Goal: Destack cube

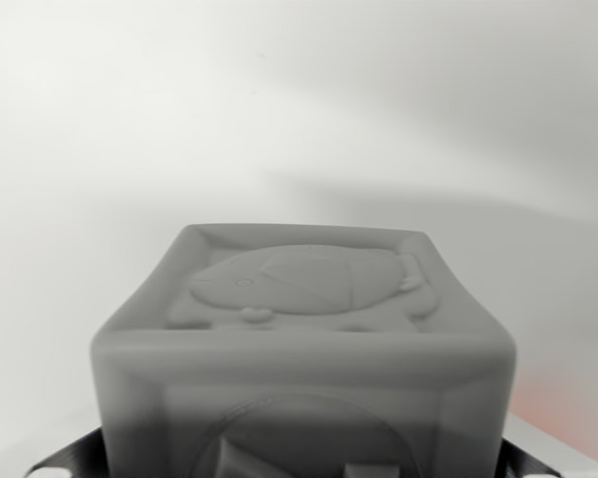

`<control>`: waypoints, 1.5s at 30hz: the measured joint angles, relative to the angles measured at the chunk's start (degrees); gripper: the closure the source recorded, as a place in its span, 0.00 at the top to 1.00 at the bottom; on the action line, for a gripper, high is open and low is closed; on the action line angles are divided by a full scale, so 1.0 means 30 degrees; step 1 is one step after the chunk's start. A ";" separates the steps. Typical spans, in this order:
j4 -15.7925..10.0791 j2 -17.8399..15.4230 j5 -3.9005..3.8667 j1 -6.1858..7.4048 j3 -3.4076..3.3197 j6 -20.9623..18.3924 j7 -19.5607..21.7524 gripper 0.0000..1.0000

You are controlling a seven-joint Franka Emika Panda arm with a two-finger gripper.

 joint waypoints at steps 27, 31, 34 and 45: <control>0.0569 0.2271 0.0002 -0.0010 0.0013 0.1714 -0.0019 0.00; 0.0629 0.2449 0.0002 -0.0013 0.0018 0.1847 -0.0020 0.00; 0.0665 0.2559 0.0002 -0.0015 0.0021 0.1928 -0.0021 0.00; 0.0708 0.2671 0.0002 -0.0018 0.0027 0.2000 -0.0021 1.00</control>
